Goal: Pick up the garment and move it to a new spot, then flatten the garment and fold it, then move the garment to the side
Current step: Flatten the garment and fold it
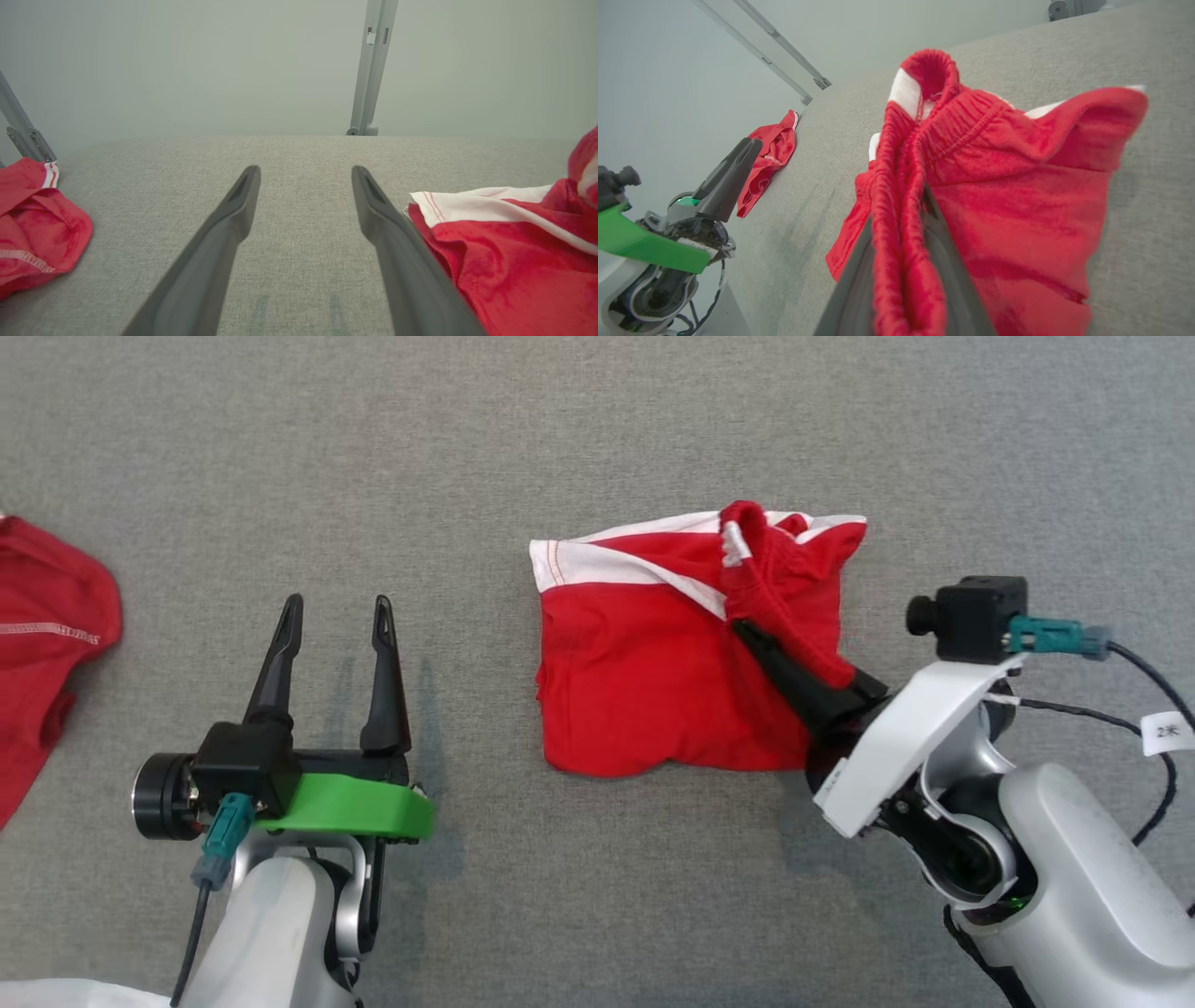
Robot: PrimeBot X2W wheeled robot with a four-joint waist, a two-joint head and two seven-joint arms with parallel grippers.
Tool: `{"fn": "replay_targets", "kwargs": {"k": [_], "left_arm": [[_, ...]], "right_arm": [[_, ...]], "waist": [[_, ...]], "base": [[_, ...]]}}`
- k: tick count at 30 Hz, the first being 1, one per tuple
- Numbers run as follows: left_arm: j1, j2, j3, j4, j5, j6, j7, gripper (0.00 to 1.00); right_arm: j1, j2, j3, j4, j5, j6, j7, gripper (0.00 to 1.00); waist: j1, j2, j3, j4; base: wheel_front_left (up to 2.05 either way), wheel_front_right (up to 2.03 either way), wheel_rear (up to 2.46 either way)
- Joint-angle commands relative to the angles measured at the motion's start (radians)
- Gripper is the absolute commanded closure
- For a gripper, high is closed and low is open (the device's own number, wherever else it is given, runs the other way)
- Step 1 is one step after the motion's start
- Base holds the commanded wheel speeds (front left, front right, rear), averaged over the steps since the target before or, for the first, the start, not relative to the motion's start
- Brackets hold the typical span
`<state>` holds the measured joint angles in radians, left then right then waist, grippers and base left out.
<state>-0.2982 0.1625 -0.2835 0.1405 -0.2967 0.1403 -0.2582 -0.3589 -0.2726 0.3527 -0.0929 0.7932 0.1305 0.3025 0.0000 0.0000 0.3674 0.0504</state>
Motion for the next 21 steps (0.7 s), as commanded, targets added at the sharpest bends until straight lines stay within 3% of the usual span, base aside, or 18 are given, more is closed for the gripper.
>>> {"fn": "replay_targets", "kwargs": {"k": [1, 12, 19, 20, 21], "left_arm": [[-0.016, -0.01, 0.0, 0.004, 0.002, -0.006, -0.007, 0.0], [-0.032, -0.064, -0.004, 0.016, 0.015, -0.032, -0.007, 0.0], [-0.033, -0.079, 0.009, 0.02, 0.026, -0.043, -0.007, 0.0], [-0.032, -0.081, 0.011, 0.021, 0.025, -0.044, -0.007, 0.0], [-0.03, -0.083, 0.014, 0.022, 0.028, -0.046, -0.007, 0.0]], "right_arm": [[-0.028, 0.005, 0.03, 0.012, -0.014, 0.0, 0.007, 1.0], [-0.158, 0.061, 0.198, 0.22, -0.048, 0.0, -0.055, 1.0], [-0.193, 0.062, 0.237, 0.314, -0.058, 0.0, -0.109, 1.0], [-0.197, 0.063, 0.241, 0.319, -0.057, 0.0, -0.12, 0.66], [-0.202, 0.062, 0.245, 0.323, -0.061, 0.0, -0.133, 0.0]], "waist": [[0.0, 0.0, 0.01, 0.036], [0.0, 0.0, 0.049, 0.135], [0.0, 0.0, 0.059, 0.149], [0.0, 0.0, 0.059, 0.148], [0.0, 0.0, 0.058, 0.144]], "base": [[0.0, 0.0, 0.0], [0.0, 0.0, 0.0], [0.0, 0.0, 0.0], [0.0, 0.0, 0.0], [0.0, 0.0, 0.0]]}}
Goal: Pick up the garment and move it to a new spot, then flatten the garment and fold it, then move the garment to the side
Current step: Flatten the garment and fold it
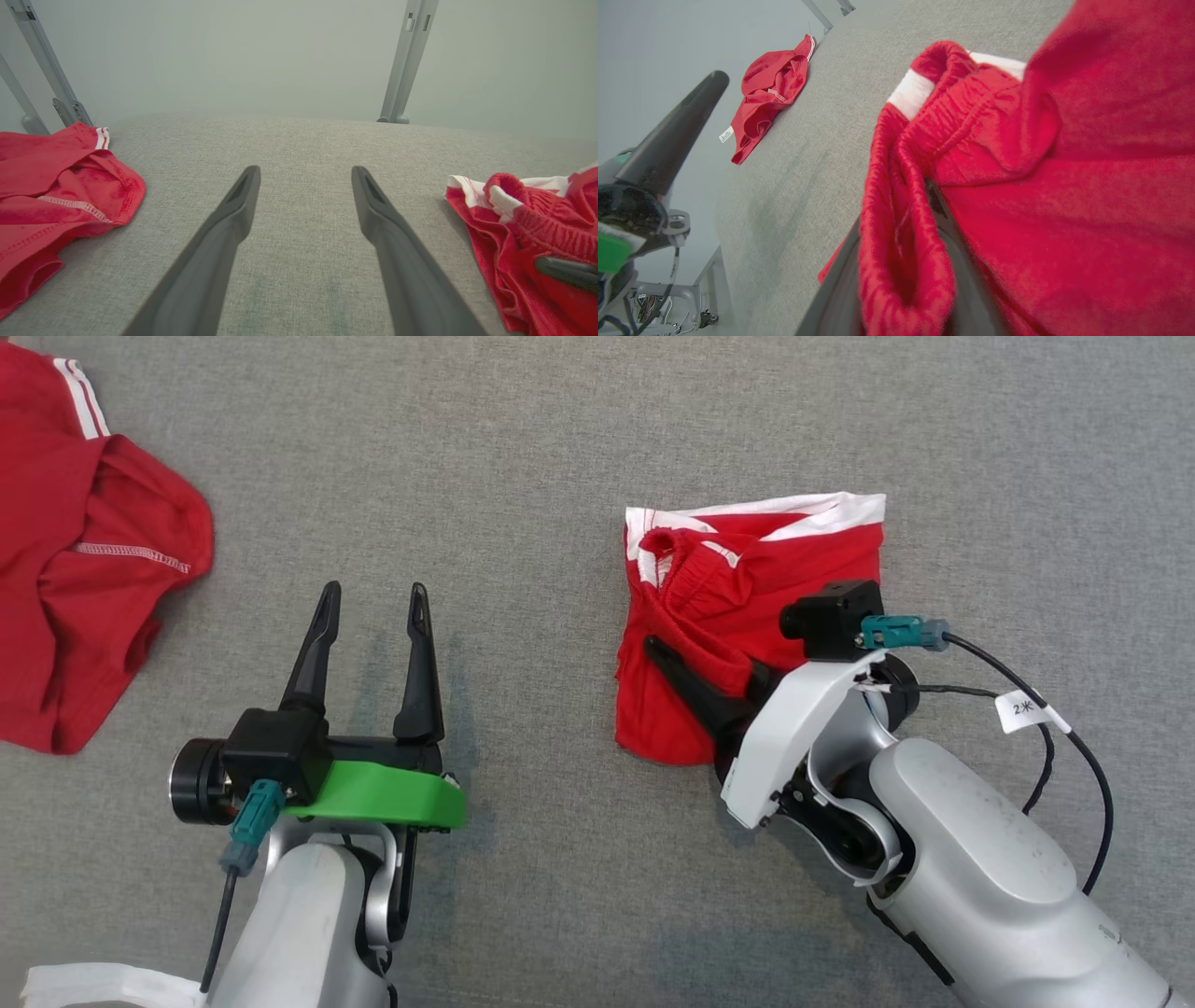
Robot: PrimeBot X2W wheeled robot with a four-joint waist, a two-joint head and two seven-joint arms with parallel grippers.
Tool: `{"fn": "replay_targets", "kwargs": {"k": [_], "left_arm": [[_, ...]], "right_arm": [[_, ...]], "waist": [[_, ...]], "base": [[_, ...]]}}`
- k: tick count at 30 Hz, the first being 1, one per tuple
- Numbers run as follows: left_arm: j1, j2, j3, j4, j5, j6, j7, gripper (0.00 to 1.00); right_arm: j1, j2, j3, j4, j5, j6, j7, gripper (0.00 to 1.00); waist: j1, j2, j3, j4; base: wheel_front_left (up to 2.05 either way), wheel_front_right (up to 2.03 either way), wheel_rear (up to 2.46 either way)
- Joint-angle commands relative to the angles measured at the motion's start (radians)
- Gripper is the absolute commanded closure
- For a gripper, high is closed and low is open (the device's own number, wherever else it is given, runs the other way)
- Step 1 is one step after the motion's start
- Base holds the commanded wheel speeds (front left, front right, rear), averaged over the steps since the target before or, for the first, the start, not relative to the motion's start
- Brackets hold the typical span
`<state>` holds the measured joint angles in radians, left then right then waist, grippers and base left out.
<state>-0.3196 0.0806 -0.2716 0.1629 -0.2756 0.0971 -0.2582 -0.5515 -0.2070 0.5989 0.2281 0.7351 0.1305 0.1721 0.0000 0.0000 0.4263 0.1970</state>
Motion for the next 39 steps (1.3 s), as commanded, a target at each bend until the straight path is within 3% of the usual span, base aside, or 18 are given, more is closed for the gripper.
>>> {"fn": "replay_targets", "kwargs": {"k": [1, 6, 11, 25, 30, 39], "left_arm": [[-0.007, -0.002, 0.004, 0.001, 0.009, -0.005, -0.007, 0.0], [-0.008, -0.004, 0.02, 0.012, 0.031, -0.017, -0.007, 0.0], [0.012, 0.009, 0.035, 0.022, 0.045, -0.021, -0.007, 0.0], [0.044, 0.06, 0.097, -0.012, 0.025, 0.015, 0.002, 0.0], [0.081, 0.086, 0.12, -0.038, 0.014, 0.029, 0.018, 0.0], [0.15, 0.11, 0.115, -0.07, 0.012, 0.033, 0.052, 0.0]], "right_arm": [[-0.01, -0.006, 0.007, 0.003, -0.005, 0.0, -0.013, 0.0], [0.029, -0.023, 0.003, -0.086, -0.003, 0.0, -0.128, 0.0], [0.108, -0.025, -0.117, -0.21, 0.014, 0.0, -0.244, 0.0], [0.266, 0.016, -0.556, -0.206, -0.305, 0.0, -0.361, 0.0], [0.311, 0.031, -0.587, -0.182, -0.399, 0.0, -0.372, 0.0], [0.36, 0.048, -0.573, -0.164, -0.442, 0.0, -0.363, 0.0]], "waist": [[0.0, 0.0, -0.002, -0.007], [0.0, 0.0, -0.026, -0.059], [0.0, 0.0, -0.063, -0.118], [0.0, 0.0, -0.125, -0.192], [0.0, 0.0, -0.163, -0.204], [0.0, 0.0, -0.246, -0.212]], "base": [[0.0, 0.0, 0.0], [0.0, 0.0, 0.0], [0.0, 0.0, 0.0], [0.0, 0.0, 0.0], [0.0, 0.0, 0.0], [0.0, 0.0, 0.0]]}}
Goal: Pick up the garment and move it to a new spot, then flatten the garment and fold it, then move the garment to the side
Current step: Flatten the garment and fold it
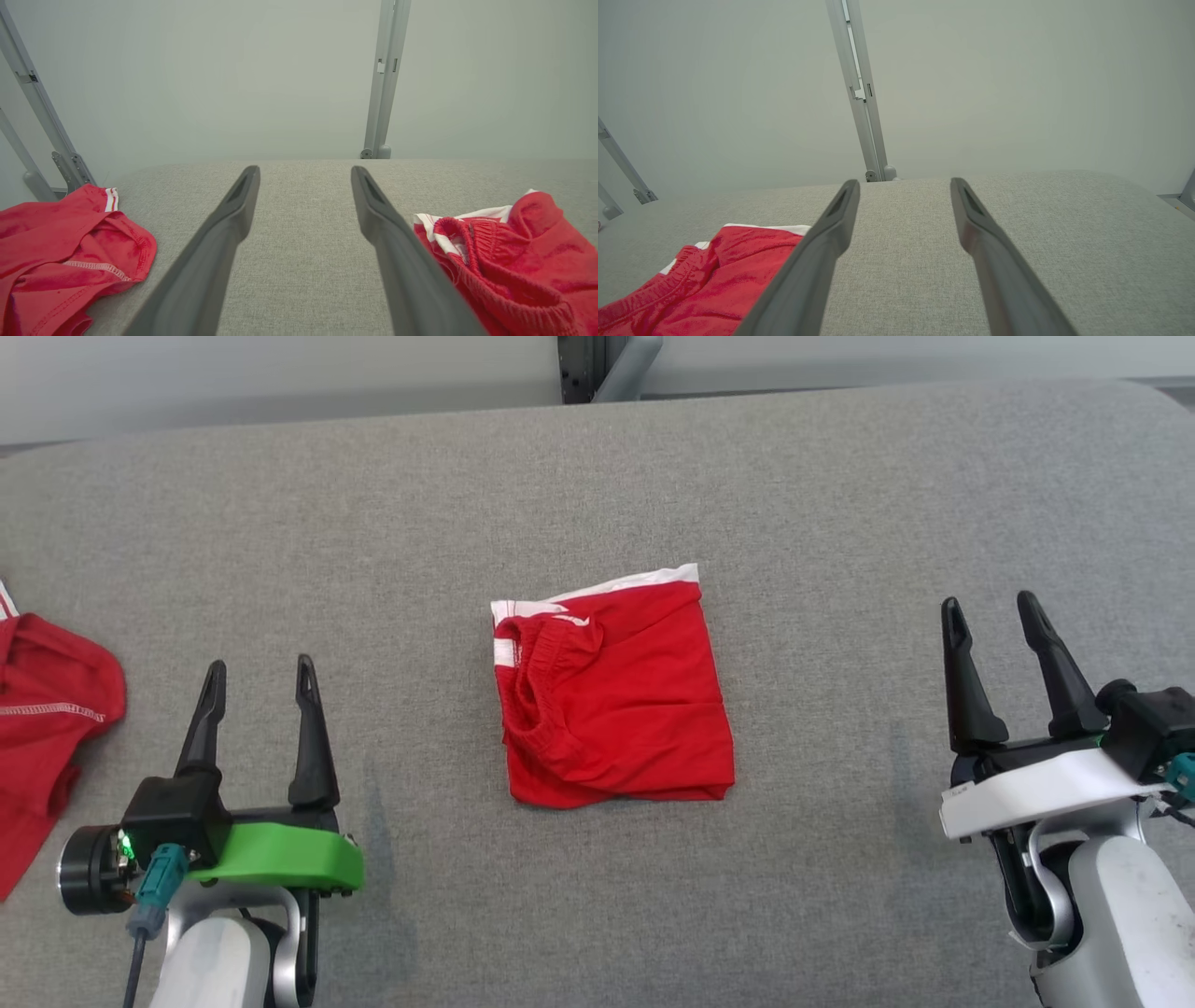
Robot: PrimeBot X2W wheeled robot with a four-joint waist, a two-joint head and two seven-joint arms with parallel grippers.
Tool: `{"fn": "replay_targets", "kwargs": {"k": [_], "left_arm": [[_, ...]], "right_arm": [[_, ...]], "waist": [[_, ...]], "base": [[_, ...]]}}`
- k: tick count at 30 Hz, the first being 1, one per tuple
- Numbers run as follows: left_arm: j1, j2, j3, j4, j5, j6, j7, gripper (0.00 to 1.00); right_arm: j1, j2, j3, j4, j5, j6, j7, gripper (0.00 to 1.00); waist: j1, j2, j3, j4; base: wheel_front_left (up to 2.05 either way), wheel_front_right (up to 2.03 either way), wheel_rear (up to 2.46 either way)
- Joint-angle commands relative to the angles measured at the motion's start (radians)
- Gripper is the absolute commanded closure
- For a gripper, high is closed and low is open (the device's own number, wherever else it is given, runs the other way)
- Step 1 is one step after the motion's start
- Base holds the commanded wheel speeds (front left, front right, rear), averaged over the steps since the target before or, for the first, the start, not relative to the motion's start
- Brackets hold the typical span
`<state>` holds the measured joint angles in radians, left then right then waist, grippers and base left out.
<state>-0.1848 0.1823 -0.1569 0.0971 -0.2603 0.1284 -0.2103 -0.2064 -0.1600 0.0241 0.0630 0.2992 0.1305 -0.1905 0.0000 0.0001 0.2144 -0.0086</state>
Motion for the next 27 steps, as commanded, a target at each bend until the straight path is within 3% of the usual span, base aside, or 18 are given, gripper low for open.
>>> {"fn": "replay_targets", "kwargs": {"k": [1, 17, 27], "left_arm": [[0.023, 0.01, -0.003, -0.008, -0.004, 0.001, 0.007, 0.0], [0.186, 0.024, -0.026, -0.08, -0.027, 0.019, 0.075, 0.0], [0.21, 0.036, -0.043, -0.108, -0.015, 0.028, 0.098, 0.0]], "right_arm": [[0.022, 0.0, 0.004, 0.002, -0.008, 0.0, 0.002, 0.0], [0.165, 0.002, -0.018, -0.014, -0.054, 0.0, 0.05, 0.0], [0.202, 0.011, -0.034, -0.06, -0.069, 0.0, 0.082, 0.0]], "waist": [[0.0, -0.0001, -0.047, -0.008], [0.0, -0.0001, -0.195, -0.02], [0.0, -0.0001, -0.2, -0.019]], "base": [[0.0, 0.0, 0.0], [0.0, 0.0, 0.0], [0.0, 0.0, 0.0]]}}
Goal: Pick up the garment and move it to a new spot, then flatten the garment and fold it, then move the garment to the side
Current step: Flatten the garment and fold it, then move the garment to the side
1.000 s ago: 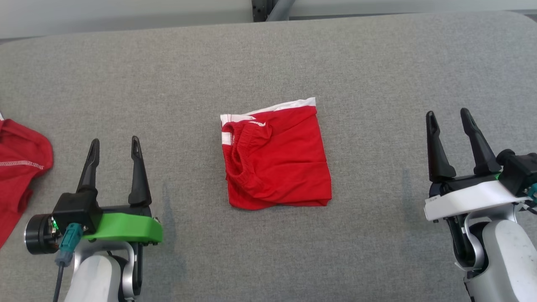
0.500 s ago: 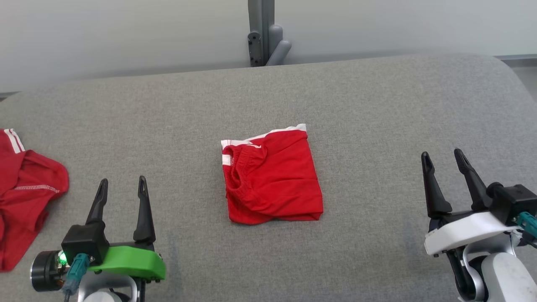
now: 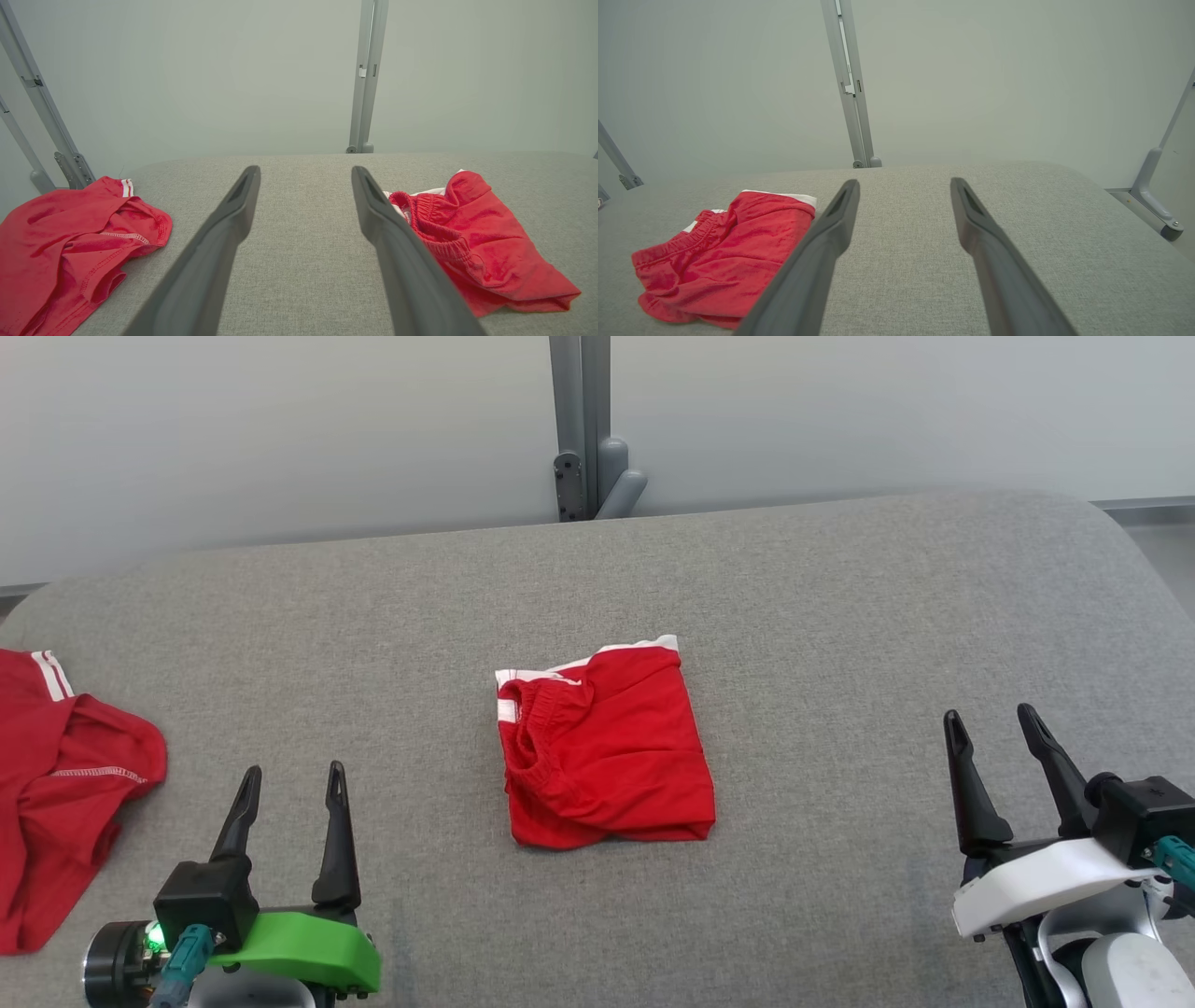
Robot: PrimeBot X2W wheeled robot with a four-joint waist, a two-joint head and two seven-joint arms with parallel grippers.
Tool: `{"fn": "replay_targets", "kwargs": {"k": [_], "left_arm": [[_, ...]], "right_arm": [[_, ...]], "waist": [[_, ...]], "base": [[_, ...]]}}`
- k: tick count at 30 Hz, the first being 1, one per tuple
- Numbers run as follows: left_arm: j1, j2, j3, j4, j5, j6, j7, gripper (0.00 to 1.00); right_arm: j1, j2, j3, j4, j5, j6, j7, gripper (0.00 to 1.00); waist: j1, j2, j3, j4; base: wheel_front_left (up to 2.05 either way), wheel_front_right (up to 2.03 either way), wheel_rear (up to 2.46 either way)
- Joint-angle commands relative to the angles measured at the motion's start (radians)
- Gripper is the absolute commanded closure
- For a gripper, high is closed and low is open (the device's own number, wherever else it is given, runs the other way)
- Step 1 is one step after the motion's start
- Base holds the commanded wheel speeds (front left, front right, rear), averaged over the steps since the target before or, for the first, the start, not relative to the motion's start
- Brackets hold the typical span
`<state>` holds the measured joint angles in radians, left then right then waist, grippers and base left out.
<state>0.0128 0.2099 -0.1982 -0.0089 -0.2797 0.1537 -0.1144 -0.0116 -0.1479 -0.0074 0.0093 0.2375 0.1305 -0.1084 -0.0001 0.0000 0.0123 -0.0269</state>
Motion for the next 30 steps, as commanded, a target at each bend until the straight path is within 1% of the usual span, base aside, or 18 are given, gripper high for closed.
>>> {"fn": "replay_targets", "kwargs": {"k": [1, 23, 30], "left_arm": [[0.012, 0.009, -0.002, -0.003, 0.003, 0.004, 0.004, 0.0], [-0.004, 0.015, -0.012, 0.004, -0.009, 0.016, -0.002, 0.0], [-0.044, 0.014, -0.019, -0.002, -0.007, 0.012, -0.012, 0.0]], "right_arm": [[0.007, 0.0, -0.002, -0.008, -0.007, 0.0, 0.003, 0.0], [0.001, 0.0, -0.008, -0.021, -0.011, 0.0, 0.018, 0.0], [-0.031, -0.011, -0.017, -0.015, -0.002, 0.0, 0.021, 0.0]], "waist": [[0.0001, 0.0, 0.003, -0.001], [0.0001, 0.0, 0.016, 0.005], [0.0001, 0.0, 0.055, 0.044]], "base": [[0.0, 0.0, 0.0], [0.0, 0.0, 0.0], [0.0, 0.0, 0.0]]}}
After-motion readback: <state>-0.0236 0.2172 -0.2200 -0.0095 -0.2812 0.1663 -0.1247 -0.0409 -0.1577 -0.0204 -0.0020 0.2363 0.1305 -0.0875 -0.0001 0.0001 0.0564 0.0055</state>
